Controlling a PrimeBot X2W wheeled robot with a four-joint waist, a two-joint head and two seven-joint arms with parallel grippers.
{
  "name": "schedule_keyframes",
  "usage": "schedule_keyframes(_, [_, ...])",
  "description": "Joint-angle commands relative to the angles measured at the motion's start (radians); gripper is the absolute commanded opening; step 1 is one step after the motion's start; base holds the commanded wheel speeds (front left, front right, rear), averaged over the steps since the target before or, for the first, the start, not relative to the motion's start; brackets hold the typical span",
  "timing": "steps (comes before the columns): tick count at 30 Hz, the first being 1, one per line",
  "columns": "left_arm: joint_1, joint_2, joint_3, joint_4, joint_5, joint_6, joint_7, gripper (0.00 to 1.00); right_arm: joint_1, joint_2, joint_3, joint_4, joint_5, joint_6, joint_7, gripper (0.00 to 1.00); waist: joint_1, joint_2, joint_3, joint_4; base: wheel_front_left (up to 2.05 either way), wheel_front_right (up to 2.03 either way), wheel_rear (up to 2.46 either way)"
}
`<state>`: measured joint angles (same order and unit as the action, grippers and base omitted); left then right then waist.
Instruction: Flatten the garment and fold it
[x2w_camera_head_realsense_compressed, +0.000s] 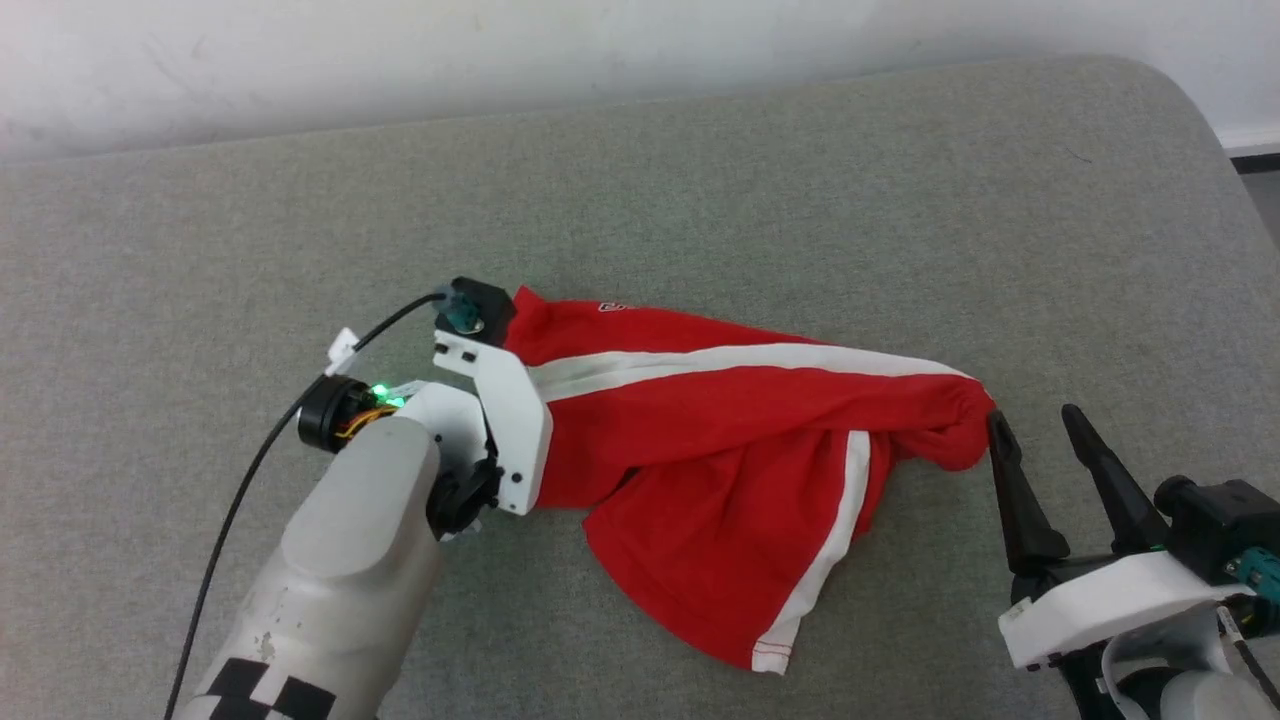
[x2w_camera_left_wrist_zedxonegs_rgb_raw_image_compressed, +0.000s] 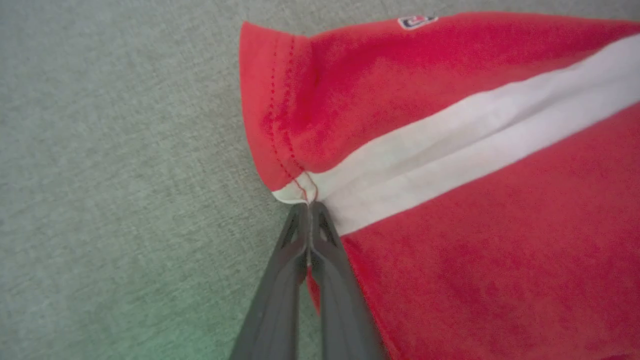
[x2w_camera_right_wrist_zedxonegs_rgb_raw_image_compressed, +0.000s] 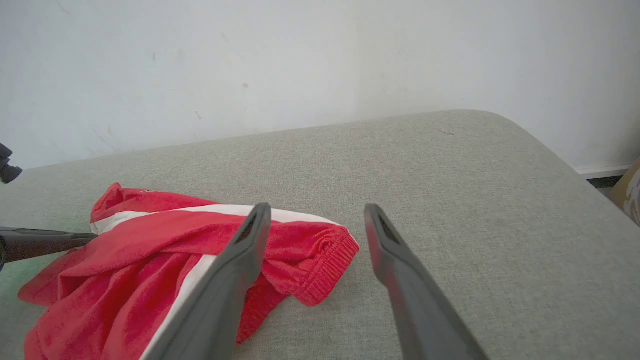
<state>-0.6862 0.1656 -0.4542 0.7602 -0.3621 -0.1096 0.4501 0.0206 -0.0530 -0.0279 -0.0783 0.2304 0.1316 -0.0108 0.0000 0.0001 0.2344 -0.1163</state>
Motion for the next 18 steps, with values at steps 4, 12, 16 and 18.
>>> schedule_keyframes(4, [0.069, 0.005, -0.052, 0.028, -0.02, -0.017, 0.012, 0.0, -0.025, 0.003, -0.016, 0.018, 0.018, -0.001, 0.011, 1.0, 0.0, -0.0001, -0.02, 0.012, 0.0, 0.0, 0.0])
schedule_keyframes(12, [0.104, 0.03, 0.002, -0.111, -0.034, 0.032, -0.171, 0.0, -0.126, -0.025, -0.076, 0.159, 0.089, -0.001, 0.193, 1.0, 0.0, -0.0001, -0.042, 0.038, 0.0, 0.0, 0.0])
schedule_keyframes(16, [0.123, 0.025, -0.003, -0.194, -0.028, 0.044, -0.219, 0.0, -0.242, -0.094, -0.071, 0.281, 0.181, -0.001, 0.319, 1.0, 0.0, -0.0001, -0.036, 0.07, 0.0, 0.0, 0.0])
schedule_keyframes(18, [0.127, 0.021, -0.009, -0.229, -0.027, 0.043, -0.227, 0.0, -0.299, -0.133, -0.05, 0.346, 0.212, -0.001, 0.398, 1.0, 0.0, -0.0001, -0.028, 0.084, 0.0, 0.0, 0.0])
